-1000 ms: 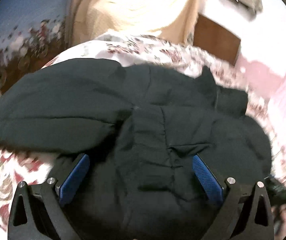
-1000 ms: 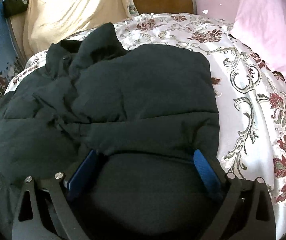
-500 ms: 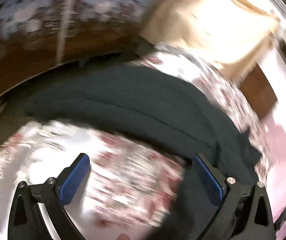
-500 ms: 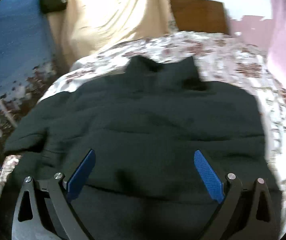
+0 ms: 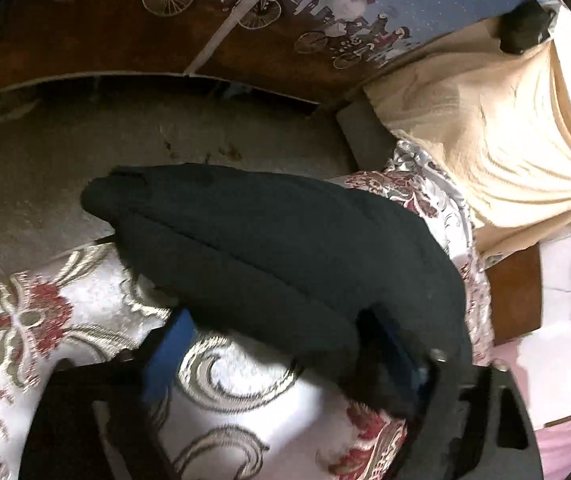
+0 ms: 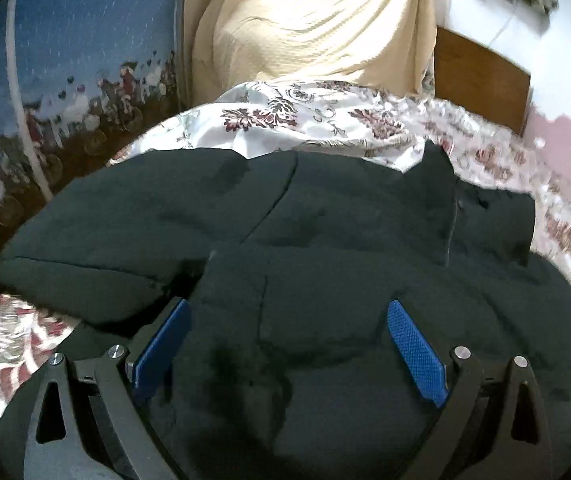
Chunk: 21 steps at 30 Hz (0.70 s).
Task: Fold large clothes
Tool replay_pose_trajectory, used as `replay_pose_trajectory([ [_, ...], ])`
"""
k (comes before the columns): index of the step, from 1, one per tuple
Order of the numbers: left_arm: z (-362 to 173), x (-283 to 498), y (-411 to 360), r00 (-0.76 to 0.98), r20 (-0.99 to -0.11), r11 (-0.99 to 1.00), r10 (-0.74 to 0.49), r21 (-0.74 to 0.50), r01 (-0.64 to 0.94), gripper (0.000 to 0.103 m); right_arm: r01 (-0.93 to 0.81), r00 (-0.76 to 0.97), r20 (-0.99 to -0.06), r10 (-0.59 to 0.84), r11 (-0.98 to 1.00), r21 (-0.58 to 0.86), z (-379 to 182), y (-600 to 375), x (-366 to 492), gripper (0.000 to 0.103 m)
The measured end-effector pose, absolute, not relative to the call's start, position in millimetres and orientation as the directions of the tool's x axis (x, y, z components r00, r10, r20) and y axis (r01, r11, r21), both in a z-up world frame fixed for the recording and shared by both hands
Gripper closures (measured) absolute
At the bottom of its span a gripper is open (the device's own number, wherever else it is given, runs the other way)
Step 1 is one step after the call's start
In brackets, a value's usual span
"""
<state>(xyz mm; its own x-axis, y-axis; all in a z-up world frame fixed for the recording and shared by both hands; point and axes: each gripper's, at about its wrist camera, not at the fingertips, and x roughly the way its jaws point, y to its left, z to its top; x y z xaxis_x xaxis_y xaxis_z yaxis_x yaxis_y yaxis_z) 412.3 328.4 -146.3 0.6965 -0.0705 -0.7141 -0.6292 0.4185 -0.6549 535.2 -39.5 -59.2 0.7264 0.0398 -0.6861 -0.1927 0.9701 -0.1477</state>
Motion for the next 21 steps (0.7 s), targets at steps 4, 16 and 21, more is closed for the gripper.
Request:
replay_pose_trajectory([
  [4,-142,419,321,0.702,-0.71,0.471,-0.045,-0.635,-0.612,0.044,-0.151,0.725,-0.688,-0.033,0.967,-0.205,-73,-25,542,0.006],
  [16,-127,422,315,0.732,-0.682,0.571,0.006,-0.598,-0.562,0.091,-0.153,0.7,-0.714,-0.002,0.976,-0.153,-100,-34,544,0.004],
  [21,-116,419,312,0.761,-0.647,0.602,0.036,-0.594,-0.534,0.096,-0.163,0.689,-0.724,-0.004,0.973,-0.16,-106,-31,546,0.001],
])
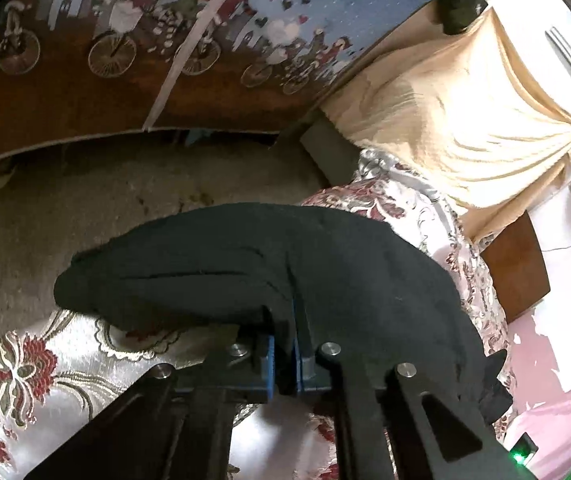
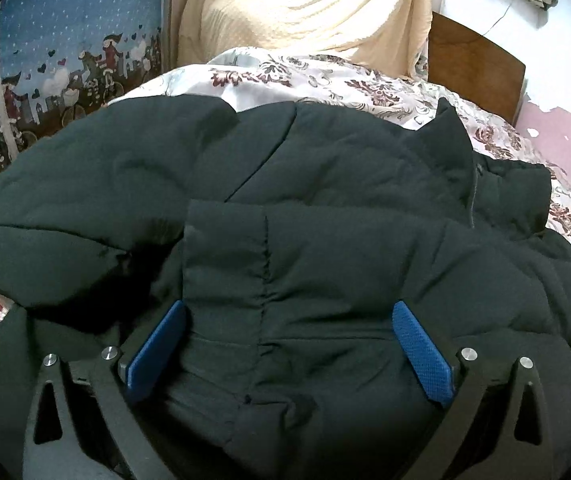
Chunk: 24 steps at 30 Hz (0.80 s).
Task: Fold large clothes
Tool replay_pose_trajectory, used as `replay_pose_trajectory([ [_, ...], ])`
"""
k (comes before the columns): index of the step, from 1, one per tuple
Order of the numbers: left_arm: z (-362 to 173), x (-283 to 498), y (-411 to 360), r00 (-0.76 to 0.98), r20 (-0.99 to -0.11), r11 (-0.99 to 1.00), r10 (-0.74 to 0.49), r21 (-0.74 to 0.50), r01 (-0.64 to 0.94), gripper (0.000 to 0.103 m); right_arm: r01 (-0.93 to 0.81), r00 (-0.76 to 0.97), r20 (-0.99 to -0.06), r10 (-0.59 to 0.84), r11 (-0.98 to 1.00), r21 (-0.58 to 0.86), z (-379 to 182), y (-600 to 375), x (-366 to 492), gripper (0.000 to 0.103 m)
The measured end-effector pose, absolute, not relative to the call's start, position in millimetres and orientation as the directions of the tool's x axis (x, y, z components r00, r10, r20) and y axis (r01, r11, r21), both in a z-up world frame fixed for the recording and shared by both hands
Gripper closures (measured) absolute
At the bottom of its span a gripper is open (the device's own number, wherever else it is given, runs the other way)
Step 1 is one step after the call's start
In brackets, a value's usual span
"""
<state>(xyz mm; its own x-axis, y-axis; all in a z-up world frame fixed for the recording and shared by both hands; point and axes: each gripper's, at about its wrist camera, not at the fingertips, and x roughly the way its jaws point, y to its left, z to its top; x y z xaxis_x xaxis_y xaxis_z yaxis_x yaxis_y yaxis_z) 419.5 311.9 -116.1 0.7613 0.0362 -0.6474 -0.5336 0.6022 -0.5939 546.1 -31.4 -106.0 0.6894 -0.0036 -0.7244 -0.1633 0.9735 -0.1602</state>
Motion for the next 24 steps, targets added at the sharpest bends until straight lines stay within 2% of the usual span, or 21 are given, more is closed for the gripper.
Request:
replay_pose_trajectory([
  [4,-104,415,310,0.795,-0.604,0.621,0.063,-0.6,-0.504,0.097,-0.164,0.689,-0.725,-0.002,0.974,-0.158,-106,-31,545,0.001],
  [10,-72,410,293,0.837,-0.531,0.71,0.128,-0.54,-0.452,0.098,-0.18,0.695,-0.718,0.043,0.977,-0.116,-89,-38,536,0.002],
  [14,-40,409,270,0.862,-0.481,0.78,0.163,-0.471,-0.411,0.098,-0.191,0.727,-0.686,-0.006,0.959,-0.211,-68,-42,519,0.002],
  [18,0,414,231,0.888,-0.427,0.863,0.172,-0.37,-0.345,0.098,-0.19,0.763,-0.647,0.012,0.96,-0.206,-38,-58,499,0.002],
  [24,49,427,152,0.916,-0.383,0.959,0.121,-0.194,-0.207,0.098,-0.162,0.774,-0.632,0.048,0.979,-0.124,-11,-123,476,0.002],
])
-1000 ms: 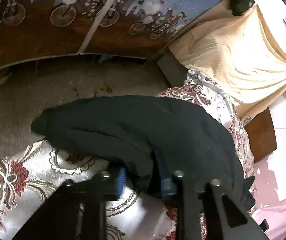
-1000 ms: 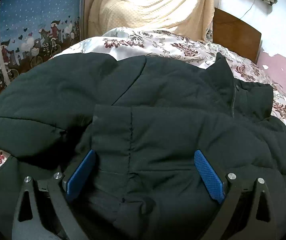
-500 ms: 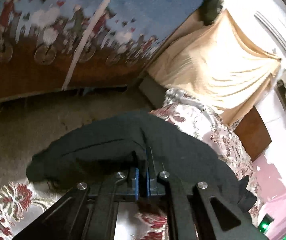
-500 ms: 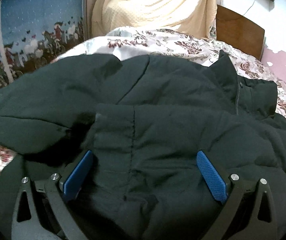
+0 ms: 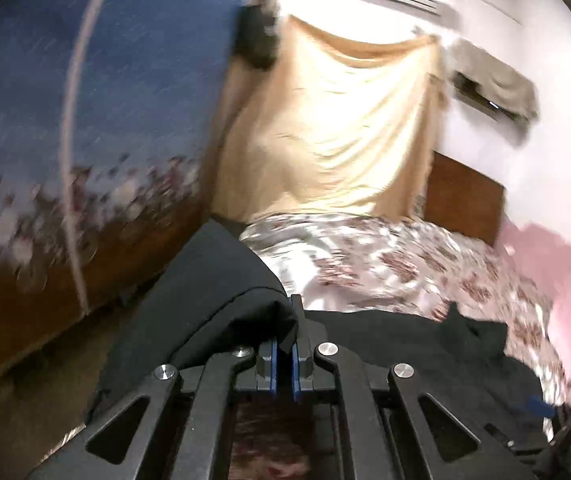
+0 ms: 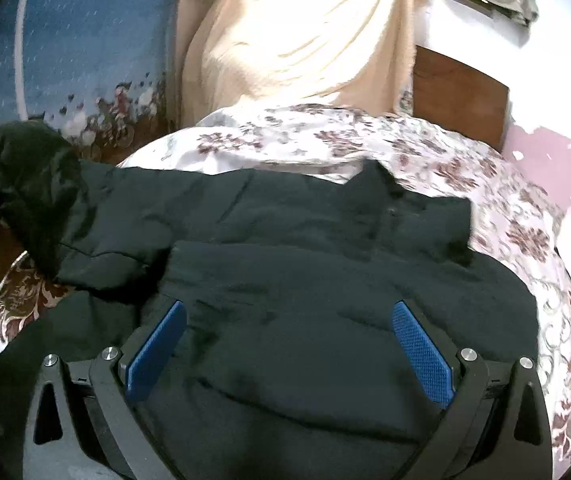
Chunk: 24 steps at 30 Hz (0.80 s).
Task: Fold large clothes
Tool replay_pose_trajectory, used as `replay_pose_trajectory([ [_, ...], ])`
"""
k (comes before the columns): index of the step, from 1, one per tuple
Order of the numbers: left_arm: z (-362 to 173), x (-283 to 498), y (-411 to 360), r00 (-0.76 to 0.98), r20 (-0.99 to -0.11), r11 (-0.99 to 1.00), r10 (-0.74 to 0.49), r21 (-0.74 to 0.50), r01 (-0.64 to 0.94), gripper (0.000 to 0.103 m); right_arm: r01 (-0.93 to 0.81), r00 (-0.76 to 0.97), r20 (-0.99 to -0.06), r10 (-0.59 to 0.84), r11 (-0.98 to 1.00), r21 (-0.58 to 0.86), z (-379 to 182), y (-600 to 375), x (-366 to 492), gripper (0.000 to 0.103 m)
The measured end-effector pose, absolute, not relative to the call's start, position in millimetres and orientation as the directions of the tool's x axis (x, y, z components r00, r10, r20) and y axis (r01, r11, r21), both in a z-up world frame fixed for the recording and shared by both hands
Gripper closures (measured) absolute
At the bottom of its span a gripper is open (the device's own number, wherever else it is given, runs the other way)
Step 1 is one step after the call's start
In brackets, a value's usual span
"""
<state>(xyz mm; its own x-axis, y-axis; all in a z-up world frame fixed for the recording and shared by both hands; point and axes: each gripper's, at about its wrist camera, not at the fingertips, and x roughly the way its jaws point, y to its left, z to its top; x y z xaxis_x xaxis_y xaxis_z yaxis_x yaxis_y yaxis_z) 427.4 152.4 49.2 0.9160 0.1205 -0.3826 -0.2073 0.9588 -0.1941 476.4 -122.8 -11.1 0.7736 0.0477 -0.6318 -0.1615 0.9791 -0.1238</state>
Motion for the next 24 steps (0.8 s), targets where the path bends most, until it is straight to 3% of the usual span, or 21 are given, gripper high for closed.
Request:
replay_pose_trajectory([
  [6,64,445,51,0.905,-0.426,0.999,-0.008,-0.037,-0.009,0.098,-0.008,0.779,-0.627,-0.009,1.0,-0.023,-12,-218,459,0.001],
  [10,50,452,-23,0.875,-0.479,0.987,-0.073,0.091,0.132,0.098,0.138,0.758,-0.651,0.021,0.972,0.192,-27,-288,452,0.001],
  [13,34,451,-65,0.841,-0.521,0.962,-0.149,0.122,0.245,0.098,0.204,0.775,-0.631,0.042,0.928,0.313,-35,-332,443,0.001],
  [17,0,451,-97,0.718,-0.617,0.912,-0.324,-0.001,0.411,0.094,0.245,0.794,-0.606,0.046,0.889,0.388,-52,-372,431,0.001],
  [21,-34,453,-109,0.63,-0.671,0.886,-0.392,-0.091,0.455,0.089,0.285,0.782,-0.62,0.067,0.846,0.451,-82,-395,434,0.001],
  [24,-46,447,-115,0.586,-0.683,0.86,-0.436,-0.125,0.494,0.078,0.294,0.785,-0.612,0.093,0.815,0.5,-93,-408,438,0.001],
])
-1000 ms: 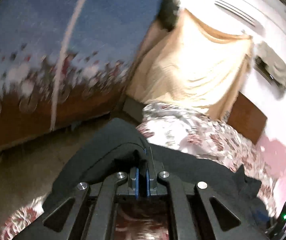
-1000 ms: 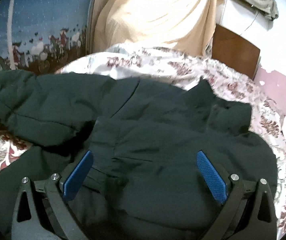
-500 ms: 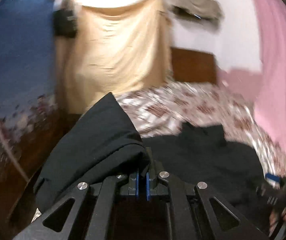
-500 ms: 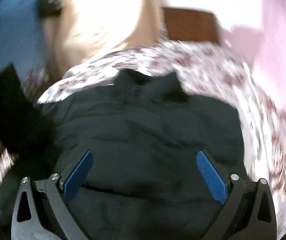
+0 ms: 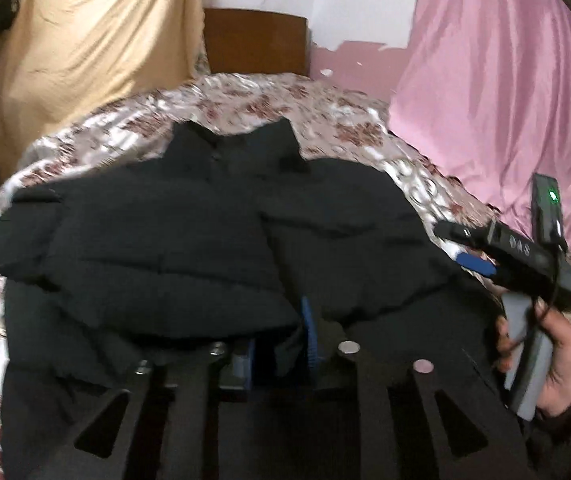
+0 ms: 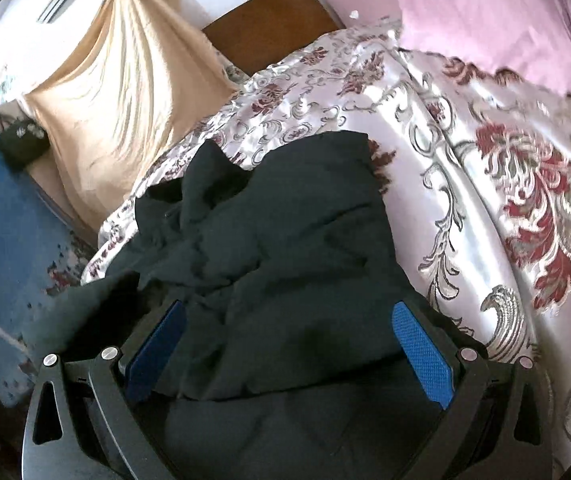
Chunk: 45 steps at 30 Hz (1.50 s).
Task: Fold large clothes
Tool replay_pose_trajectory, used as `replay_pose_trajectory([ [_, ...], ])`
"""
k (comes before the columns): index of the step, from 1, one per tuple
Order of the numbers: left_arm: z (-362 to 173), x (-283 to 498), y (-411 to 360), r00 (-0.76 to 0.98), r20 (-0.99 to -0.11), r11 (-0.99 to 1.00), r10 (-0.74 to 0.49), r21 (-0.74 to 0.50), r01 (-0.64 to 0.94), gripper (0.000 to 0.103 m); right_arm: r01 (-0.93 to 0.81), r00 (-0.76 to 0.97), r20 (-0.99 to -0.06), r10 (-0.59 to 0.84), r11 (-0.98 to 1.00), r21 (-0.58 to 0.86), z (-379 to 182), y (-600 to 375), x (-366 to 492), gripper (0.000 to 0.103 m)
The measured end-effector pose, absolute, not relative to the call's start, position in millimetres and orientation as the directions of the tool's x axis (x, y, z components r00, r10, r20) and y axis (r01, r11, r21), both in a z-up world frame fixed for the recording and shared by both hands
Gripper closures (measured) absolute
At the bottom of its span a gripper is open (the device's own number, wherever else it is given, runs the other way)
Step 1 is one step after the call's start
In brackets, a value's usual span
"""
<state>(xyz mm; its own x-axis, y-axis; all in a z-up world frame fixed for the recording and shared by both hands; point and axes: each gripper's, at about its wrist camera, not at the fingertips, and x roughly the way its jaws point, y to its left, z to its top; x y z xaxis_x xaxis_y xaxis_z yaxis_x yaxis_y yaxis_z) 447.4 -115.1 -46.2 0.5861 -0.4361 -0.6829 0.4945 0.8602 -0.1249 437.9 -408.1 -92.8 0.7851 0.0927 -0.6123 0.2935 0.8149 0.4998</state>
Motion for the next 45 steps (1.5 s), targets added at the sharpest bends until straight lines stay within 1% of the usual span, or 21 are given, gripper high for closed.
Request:
replay_pose_trajectory([
  [3,-46,435,-122,0.562,-0.682,0.828,-0.469,-0.116,0.549,0.062,0.284,0.795,-0.598,0.1,0.81,0.513,-94,-406,438,0.001],
  [5,-41,422,-129,0.562,-0.69,0.805,-0.457,-0.052,0.591,0.036,0.278,0.797,-0.596,0.099,0.815,0.507,-95,-403,437,0.001],
  [7,-37,410,-136,0.561,-0.702,0.78,-0.438,0.012,0.625,0.032,0.277,0.793,-0.601,0.097,0.821,0.499,-97,-402,438,0.001],
  [9,-32,397,-139,0.544,-0.723,0.761,-0.425,0.04,0.648,0.027,0.273,0.79,-0.605,0.1,0.827,0.492,-98,-400,440,0.001],
  [11,-30,390,-134,0.508,-0.74,0.75,-0.441,0.008,0.662,0.02,0.259,0.794,-0.599,0.104,0.834,0.487,-94,-394,434,0.001],
  [14,-26,376,-117,0.456,-0.755,0.745,-0.471,-0.064,0.664,0.019,0.208,0.805,-0.581,0.123,0.857,0.471,-87,-383,434,0.001],
  [16,-20,366,-97,0.459,-0.746,0.761,-0.483,-0.099,0.641,0.019,0.16,0.812,-0.567,0.136,0.883,0.441,-82,-372,434,0.001],
  [19,-7,359,-56,0.519,-0.712,0.822,-0.473,-0.146,0.55,0.019,0.054,0.822,-0.547,0.156,0.936,0.347,-69,-343,433,0.001],
  [20,-4,360,-46,0.533,-0.706,0.839,-0.466,-0.162,0.519,0.016,0.017,0.824,-0.543,0.158,0.953,0.302,-63,-330,432,0.001],
  [22,1,371,-13,0.562,-0.728,0.908,-0.393,-0.209,0.363,0.011,-0.065,0.83,-0.53,0.172,0.975,0.213,-50,-301,427,0.001],
  [25,2,387,43,0.611,-0.736,0.953,-0.292,-0.281,0.117,0.009,-0.201,0.817,-0.538,0.206,0.977,0.069,-31,-247,423,0.001],
  [27,-5,391,68,0.64,-0.739,0.962,-0.208,-0.275,-0.004,0.005,-0.265,0.813,-0.551,0.191,0.963,-0.057,-22,-205,421,0.001],
  [30,-22,395,97,0.644,-0.752,0.953,-0.136,-0.278,-0.123,0.005,-0.35,0.807,-0.56,0.189,0.916,-0.195,-14,-151,424,0.001],
  [35,-45,407,117,0.627,-0.77,0.936,-0.117,-0.297,-0.19,0.005,-0.407,0.784,-0.606,0.137,0.85,-0.335,-14,-80,442,0.002],
  [36,-50,409,120,0.622,-0.775,0.934,-0.11,-0.295,-0.202,0.005,-0.395,0.781,-0.616,0.097,0.842,-0.368,-17,-68,448,0.011],
  [37,-53,410,122,0.62,-0.777,0.933,-0.105,-0.294,-0.21,0.005,-0.385,0.784,-0.617,0.073,0.836,-0.39,-18,-61,447,0.037],
  [38,-56,410,122,0.62,-0.778,0.932,-0.1,-0.292,-0.216,0.005,-0.376,0.784,-0.619,0.053,0.834,-0.403,-19,-57,449,0.053],
  [39,-59,410,123,0.617,-0.781,0.932,-0.095,-0.287,-0.22,0.005,-0.356,0.779,-0.627,0.024,0.84,-0.41,-20,-57,453,0.066],
  [40,-62,411,123,0.609,-0.788,0.932,-0.092,-0.283,-0.227,0.005,-0.345,0.778,-0.627,0.026,0.852,-0.394,-17,-59,454,0.074],
  [42,-66,413,123,0.597,-0.797,0.93,-0.094,-0.284,-0.232,0.005,-0.321,0.795,-0.604,0.055,0.884,-0.341,-2,-74,453,0.083],
  [45,-67,412,119,0.595,-0.799,0.936,-0.085,-0.269,-0.227,0.005,-0.253,0.836,-0.547,0.056,0.923,-0.291,22,-105,454,0.087],
])
